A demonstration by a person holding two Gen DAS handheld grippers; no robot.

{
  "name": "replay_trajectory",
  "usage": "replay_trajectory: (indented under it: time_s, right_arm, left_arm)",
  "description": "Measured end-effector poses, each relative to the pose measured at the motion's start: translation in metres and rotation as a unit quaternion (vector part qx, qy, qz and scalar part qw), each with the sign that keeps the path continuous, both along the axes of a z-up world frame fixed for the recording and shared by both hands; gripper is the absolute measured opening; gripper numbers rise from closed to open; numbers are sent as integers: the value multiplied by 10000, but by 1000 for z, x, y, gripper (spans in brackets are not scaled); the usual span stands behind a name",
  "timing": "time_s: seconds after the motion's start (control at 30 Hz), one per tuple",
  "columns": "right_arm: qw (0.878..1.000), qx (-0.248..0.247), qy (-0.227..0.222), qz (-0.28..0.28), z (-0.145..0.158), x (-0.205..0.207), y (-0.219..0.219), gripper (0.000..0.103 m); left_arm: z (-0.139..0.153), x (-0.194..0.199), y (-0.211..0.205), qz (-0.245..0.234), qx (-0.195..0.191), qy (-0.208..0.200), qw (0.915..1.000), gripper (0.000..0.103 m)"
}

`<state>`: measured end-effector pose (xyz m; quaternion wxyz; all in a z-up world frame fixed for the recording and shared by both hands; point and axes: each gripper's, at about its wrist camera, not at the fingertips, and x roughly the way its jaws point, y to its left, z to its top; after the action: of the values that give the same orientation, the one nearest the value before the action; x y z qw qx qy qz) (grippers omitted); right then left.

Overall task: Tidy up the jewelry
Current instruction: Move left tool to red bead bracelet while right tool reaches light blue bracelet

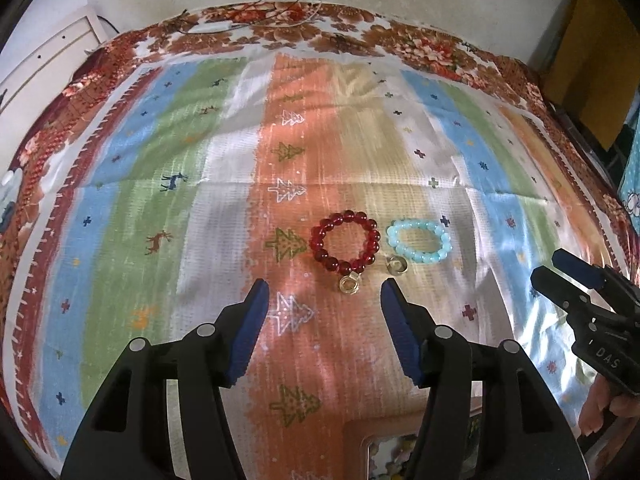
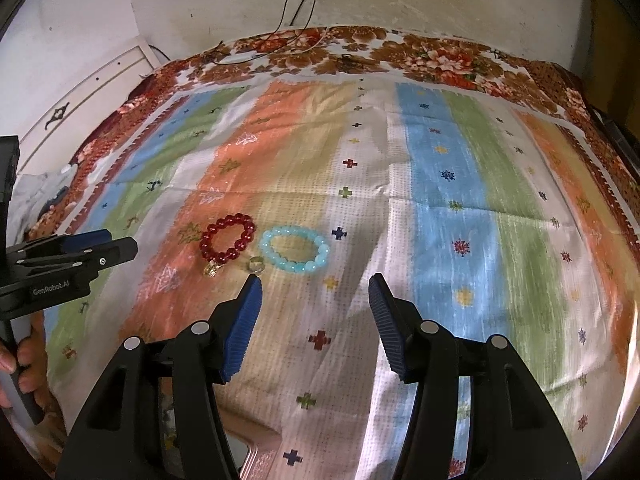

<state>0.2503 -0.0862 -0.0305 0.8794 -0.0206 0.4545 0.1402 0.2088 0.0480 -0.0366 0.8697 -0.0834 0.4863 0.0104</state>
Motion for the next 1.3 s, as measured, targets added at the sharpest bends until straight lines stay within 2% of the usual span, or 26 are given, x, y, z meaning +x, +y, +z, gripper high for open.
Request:
replay_trajectory:
  time_s: [0.4, 1.3]
  right_arm:
    - [9998, -33, 174, -22, -14, 21, 4, 55]
    - [9980, -196, 592, -62, -50, 64, 16, 55]
  left_arm:
    - [-14, 24, 8, 115, -403, 256, 9988, 58]
    - [-54, 73, 10, 12, -127, 717, 9973, 58]
